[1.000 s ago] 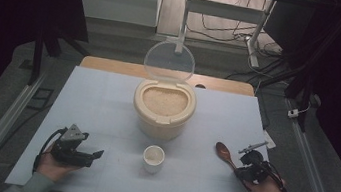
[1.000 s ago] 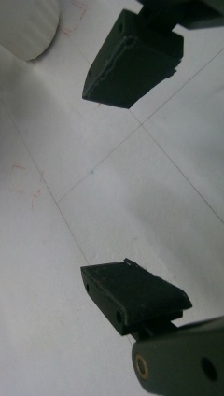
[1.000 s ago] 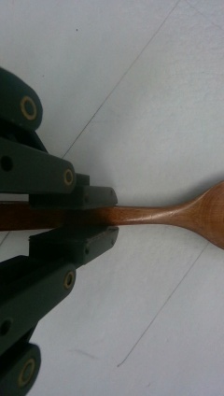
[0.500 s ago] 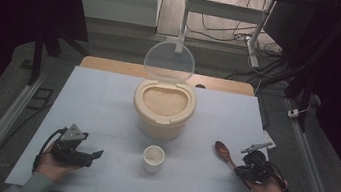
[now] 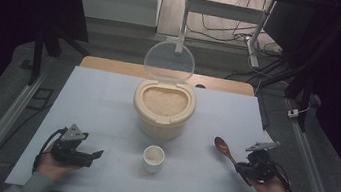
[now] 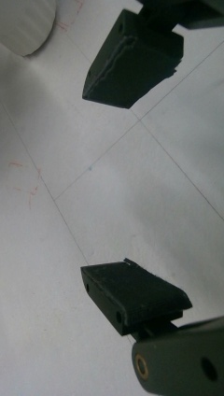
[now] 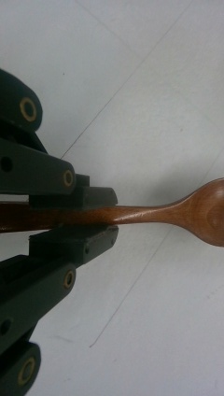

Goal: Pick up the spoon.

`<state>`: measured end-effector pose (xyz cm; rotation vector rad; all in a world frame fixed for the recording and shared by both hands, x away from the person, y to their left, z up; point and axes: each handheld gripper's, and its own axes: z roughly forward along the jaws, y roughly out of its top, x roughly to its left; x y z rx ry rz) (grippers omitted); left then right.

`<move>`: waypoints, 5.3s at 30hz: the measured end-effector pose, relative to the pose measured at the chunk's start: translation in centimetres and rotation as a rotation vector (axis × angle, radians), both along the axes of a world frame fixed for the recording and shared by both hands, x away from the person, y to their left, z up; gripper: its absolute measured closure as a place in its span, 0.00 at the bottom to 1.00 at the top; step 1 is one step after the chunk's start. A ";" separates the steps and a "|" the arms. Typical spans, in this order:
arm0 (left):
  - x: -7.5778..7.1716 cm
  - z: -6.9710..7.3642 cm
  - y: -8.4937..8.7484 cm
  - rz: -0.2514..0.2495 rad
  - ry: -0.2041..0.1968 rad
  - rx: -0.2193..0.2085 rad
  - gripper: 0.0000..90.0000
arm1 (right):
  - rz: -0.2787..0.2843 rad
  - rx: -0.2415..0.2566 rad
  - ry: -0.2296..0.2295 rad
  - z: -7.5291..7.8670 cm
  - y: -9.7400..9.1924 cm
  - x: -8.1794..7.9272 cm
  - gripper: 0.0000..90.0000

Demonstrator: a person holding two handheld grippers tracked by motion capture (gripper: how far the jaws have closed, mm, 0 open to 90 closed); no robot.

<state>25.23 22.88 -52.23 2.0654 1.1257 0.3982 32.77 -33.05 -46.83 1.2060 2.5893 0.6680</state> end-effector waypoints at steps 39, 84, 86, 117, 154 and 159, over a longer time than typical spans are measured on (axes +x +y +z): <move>0.2 -0.1 -0.2 -0.009 0.006 0.003 0.16 | 0.401 0.226 -0.056 3.6 8.2 -2.4 0.88; -0.6 5.7 -3.7 -0.193 -0.082 -0.021 0.19 | 0.593 0.173 -0.081 4.2 16.3 -1.5 0.88; -0.9 6.7 -4.5 -0.223 -0.103 -0.034 0.20 | 0.598 0.168 -0.085 4.1 16.5 -1.6 0.88; 2.2 10.2 -13.6 -0.508 -0.047 0.061 0.31 | 0.685 0.132 -0.100 3.9 18.8 -2.6 0.88; 2.4 7.5 -17.8 -0.749 0.085 0.288 0.87 | 0.856 -0.002 -0.199 3.8 20.7 -4.8 0.88; 2.3 7.6 -17.8 -0.736 0.063 0.295 0.88 | 0.843 0.013 -0.219 3.8 20.5 -4.7 0.86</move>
